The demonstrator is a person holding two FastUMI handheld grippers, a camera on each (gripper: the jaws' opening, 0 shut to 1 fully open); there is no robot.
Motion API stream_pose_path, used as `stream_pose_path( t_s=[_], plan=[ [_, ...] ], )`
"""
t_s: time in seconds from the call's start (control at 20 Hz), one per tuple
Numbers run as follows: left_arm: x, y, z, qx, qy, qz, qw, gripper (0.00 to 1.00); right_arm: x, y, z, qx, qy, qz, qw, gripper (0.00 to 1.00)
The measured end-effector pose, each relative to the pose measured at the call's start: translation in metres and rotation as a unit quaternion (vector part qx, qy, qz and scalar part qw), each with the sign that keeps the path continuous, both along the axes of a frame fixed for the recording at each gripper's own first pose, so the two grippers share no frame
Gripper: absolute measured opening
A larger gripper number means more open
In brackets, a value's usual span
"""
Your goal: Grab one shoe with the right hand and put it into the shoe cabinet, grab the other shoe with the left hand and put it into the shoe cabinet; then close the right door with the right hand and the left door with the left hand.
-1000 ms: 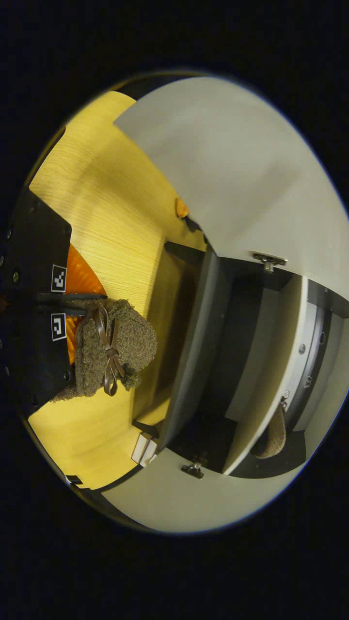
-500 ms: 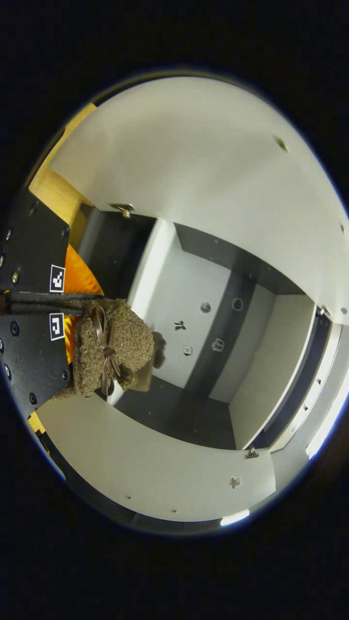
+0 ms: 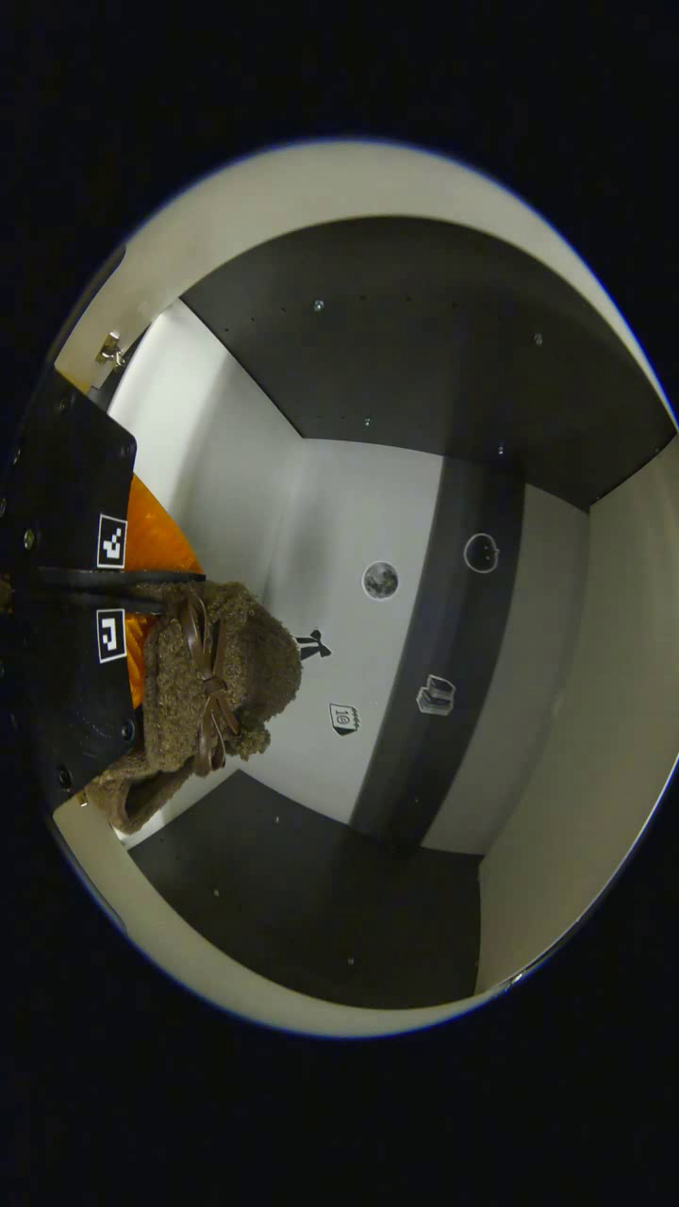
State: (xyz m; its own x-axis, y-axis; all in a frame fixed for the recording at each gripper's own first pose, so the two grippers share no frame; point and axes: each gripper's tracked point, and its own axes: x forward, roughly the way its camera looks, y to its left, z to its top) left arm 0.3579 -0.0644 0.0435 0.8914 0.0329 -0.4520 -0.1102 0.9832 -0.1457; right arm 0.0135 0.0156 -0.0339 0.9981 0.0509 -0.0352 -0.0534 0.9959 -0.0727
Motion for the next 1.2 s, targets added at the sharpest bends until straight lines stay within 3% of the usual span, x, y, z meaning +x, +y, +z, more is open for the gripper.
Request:
stream_pose_path(
  t_s=[0.2,0.4,0.55,0.6,0.65,0.75,0.85,0.95,1.0,1.05,1.1,1.15,1.2],
  plan=[
    [0.029,0.016,-0.039,0.006,0.067,0.026,0.997,0.01,-0.002,-0.010,0.000,-0.007,-0.002,-0.011,1.000,0.77],
    [0.032,0.026,-0.062,0.004,0.105,0.045,0.993,0.01,-0.002,-0.022,-0.004,0.000,0.001,-0.026,1.000,0.77],
    [0.036,0.029,-0.069,0.010,0.103,0.044,0.994,0.01,-0.001,-0.029,-0.006,0.003,0.005,-0.034,0.999,0.77],
    [0.033,0.028,-0.070,0.010,0.110,0.041,0.993,0.12,0.000,-0.031,-0.008,0.004,0.006,-0.036,0.999,0.77],
    [0.034,0.028,-0.069,0.010,0.107,0.040,0.993,0.01,0.000,-0.032,-0.008,0.006,0.007,-0.036,0.999,0.77],
    [0.031,0.028,-0.070,0.001,0.119,0.039,0.992,0.04,0.000,-0.032,-0.010,0.005,0.008,-0.035,0.999,0.78],
    [0.023,0.037,-0.066,0.012,0.122,0.051,0.991,0.32,0.000,-0.031,-0.011,0.005,0.008,-0.035,0.999,0.77],
    [0.015,0.038,-0.058,0.026,0.117,0.039,0.992,0.39,0.001,-0.027,-0.014,0.006,0.013,-0.028,1.000,0.81],
    [0.011,0.035,-0.051,0.028,0.109,0.028,0.993,0.78,0.001,-0.026,-0.015,0.006,0.015,-0.026,1.000,0.78],
    [0.009,0.035,-0.042,0.033,0.098,0.025,0.994,0.65,0.001,-0.025,-0.015,0.005,0.015,-0.024,1.000,0.78],
    [0.003,0.033,-0.031,0.031,0.083,0.018,0.996,0.66,0.000,-0.023,-0.015,0.005,0.015,-0.021,1.000,0.78],
    [-0.003,0.031,-0.020,0.030,0.064,0.014,0.997,0.81,0.000,-0.021,-0.015,0.004,0.015,-0.019,1.000,0.77],
    [-0.012,0.030,-0.004,0.032,0.036,0.008,0.999,0.78,0.000,-0.020,-0.016,0.002,0.015,-0.018,1.000,0.78]
  ],
)
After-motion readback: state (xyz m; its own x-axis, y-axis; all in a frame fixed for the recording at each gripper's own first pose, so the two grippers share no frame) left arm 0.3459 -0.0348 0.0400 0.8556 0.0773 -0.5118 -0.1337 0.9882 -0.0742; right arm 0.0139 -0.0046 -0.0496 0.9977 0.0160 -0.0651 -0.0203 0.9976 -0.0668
